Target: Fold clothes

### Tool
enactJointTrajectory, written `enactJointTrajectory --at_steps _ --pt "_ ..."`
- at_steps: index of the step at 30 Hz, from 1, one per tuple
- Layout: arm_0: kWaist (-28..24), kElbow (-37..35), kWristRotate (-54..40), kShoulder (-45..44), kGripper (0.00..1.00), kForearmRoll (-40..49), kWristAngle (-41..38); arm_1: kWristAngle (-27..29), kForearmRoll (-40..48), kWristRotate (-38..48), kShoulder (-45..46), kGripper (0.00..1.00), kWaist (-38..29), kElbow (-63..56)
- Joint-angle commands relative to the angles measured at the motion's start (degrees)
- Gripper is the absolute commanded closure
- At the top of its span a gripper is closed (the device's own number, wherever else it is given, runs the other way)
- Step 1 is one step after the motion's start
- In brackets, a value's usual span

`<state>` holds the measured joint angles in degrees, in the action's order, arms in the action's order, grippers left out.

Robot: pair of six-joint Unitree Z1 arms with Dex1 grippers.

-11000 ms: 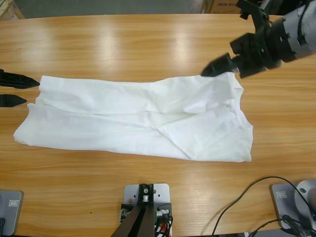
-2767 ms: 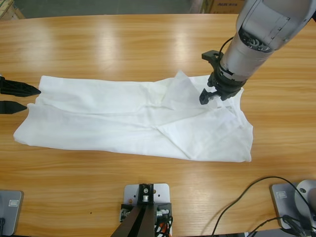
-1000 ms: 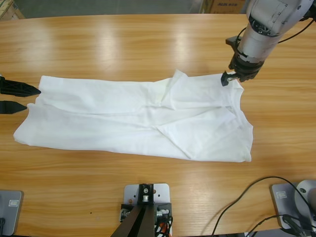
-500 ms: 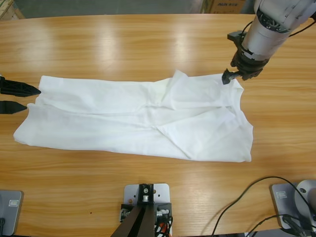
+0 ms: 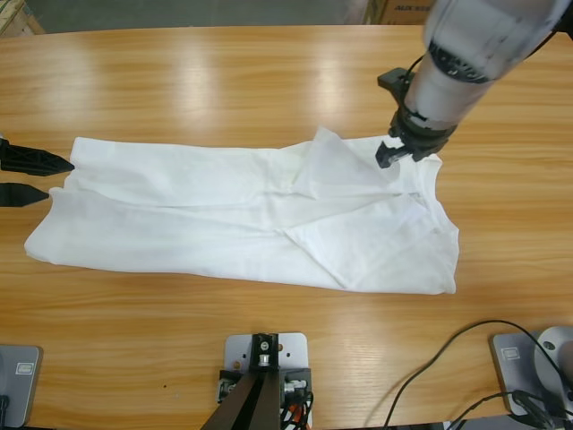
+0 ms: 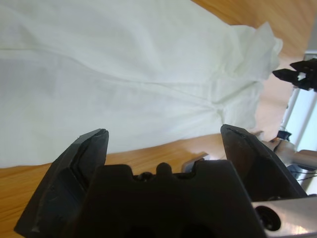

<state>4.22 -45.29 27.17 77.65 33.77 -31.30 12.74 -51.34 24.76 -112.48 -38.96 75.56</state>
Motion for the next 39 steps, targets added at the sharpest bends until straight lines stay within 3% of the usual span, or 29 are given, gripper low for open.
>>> enactJointTrajectory --at_steps 1,27,39 --pt "0.53 0.90 -0.36 0.75 0.128 1.04 0.80 -0.70 1.79 -1.68 -7.26 0.197 -0.68 0.14" --pt "0.62 0.81 -0.36 0.96 0.128 1.16 0.80 0.64 1.59 -5.16 -10.27 0.197 3.94 4.60" --pt "0.62 0.81 -0.35 1.19 0.128 1.21 0.80 2.75 1.42 -6.27 -9.69 0.197 12.33 3.19"
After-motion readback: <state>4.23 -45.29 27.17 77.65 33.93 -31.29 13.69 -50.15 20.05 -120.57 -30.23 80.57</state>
